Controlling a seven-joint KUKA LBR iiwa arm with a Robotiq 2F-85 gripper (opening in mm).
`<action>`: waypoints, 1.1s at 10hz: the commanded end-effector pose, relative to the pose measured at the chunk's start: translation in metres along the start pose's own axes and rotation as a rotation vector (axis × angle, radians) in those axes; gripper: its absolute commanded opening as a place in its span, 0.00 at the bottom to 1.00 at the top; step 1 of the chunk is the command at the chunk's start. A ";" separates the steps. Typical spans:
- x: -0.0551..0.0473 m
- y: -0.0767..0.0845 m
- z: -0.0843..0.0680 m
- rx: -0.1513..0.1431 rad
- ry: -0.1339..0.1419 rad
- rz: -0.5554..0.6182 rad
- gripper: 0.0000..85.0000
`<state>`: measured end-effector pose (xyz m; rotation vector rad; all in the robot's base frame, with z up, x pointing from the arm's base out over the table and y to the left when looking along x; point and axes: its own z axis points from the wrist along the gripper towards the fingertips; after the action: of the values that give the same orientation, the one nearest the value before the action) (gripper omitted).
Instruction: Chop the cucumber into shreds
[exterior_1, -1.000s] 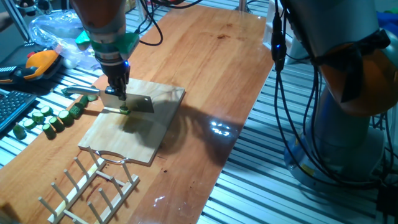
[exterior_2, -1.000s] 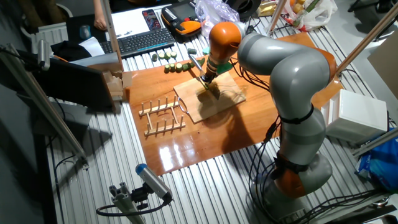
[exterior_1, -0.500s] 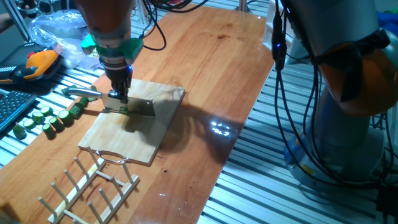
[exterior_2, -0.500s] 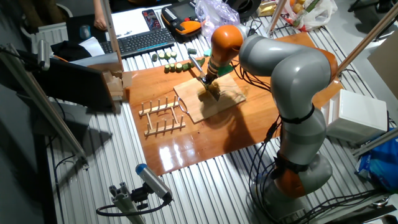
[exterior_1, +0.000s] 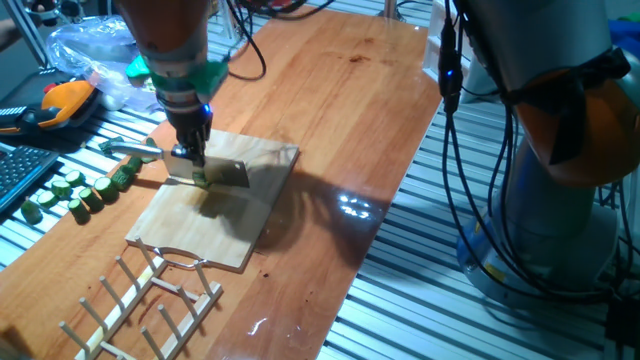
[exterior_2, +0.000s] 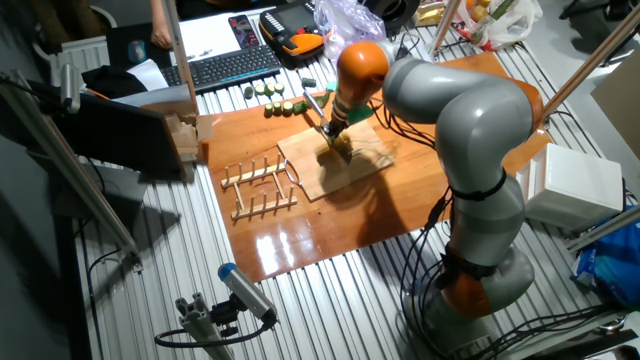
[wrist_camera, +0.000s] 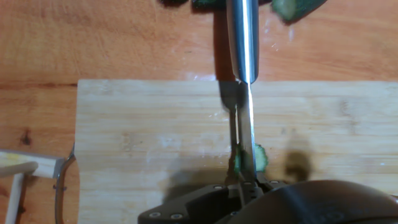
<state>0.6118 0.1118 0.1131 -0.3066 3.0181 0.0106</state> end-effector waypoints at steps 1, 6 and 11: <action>-0.002 -0.002 -0.001 0.002 -0.001 -0.005 0.00; -0.001 -0.002 0.000 -0.001 0.000 -0.004 0.00; 0.002 -0.003 0.012 -0.007 -0.017 -0.009 0.00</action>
<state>0.6122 0.1084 0.1016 -0.3189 2.9994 0.0240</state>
